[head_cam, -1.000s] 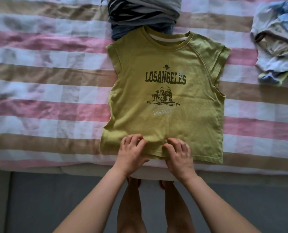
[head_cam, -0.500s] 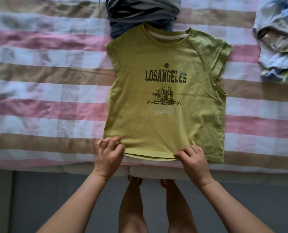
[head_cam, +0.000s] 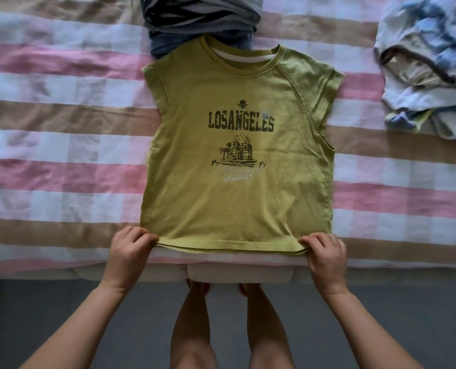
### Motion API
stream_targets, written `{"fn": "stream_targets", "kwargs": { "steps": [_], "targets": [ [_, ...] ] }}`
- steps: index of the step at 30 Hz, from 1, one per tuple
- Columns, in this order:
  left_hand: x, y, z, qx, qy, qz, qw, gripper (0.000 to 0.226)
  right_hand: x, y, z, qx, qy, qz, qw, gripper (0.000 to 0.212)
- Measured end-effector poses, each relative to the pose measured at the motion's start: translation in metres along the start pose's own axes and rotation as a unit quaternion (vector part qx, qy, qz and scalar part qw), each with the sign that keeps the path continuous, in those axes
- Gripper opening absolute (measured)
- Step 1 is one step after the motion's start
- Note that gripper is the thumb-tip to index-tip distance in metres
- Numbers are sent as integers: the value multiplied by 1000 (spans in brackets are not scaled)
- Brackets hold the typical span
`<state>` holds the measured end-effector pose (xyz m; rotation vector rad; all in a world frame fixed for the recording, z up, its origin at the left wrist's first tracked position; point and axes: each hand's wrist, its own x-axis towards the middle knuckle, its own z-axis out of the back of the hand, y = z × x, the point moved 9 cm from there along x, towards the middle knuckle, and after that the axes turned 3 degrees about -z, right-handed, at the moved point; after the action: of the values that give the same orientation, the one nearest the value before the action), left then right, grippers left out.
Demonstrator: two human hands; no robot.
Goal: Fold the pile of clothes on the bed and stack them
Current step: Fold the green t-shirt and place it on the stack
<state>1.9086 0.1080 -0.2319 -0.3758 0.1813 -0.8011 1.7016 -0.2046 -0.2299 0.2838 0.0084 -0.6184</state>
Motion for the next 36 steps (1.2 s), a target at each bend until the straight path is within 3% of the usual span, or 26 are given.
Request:
{"fn": "stream_targets", "kwargs": {
  "steps": [4, 7, 8, 11, 13, 18, 22, 25, 28, 31, 36],
  "targets": [
    [2, 20, -2, -81, 38, 93, 992, 14, 3, -17, 4, 13, 35, 19, 999, 24],
    [8, 21, -6, -90, 74, 99, 988, 13, 10, -25, 2, 16, 71, 17, 997, 6],
    [10, 22, -5, -88, 87, 96, 988, 15, 12, -25, 0, 18, 90, 20, 996, 11],
    [25, 15, -1, -77, 115, 76, 987, 48, 27, -22, 6, 25, 115, 32, 993, 9],
    [48, 2, 5, -83, 85, 83, 989, 50, 47, -19, 13, 66, 94, -3, 993, 10],
    [152, -18, 6, -129, -4, 101, 986, 23, 159, 11, 29, 159, -1, -32, 987, 9],
    [244, 4, -1, -103, -22, 122, 987, 37, 267, 15, 34, 136, -44, -50, 988, 23],
    [301, 35, 1, -27, -26, 151, 988, 55, 332, 13, 20, 47, -2, -57, 997, 41],
    [334, 56, 14, 13, -59, 175, 983, 51, 372, 9, 8, 8, 44, -58, 997, 52],
    [339, 65, 22, 8, -87, 189, 978, 43, 392, 11, 8, 15, 54, -56, 997, 49],
    [349, 70, 22, 8, -54, 196, 979, 41, 393, 12, 10, 72, 85, -72, 991, 37]
  ]
}}
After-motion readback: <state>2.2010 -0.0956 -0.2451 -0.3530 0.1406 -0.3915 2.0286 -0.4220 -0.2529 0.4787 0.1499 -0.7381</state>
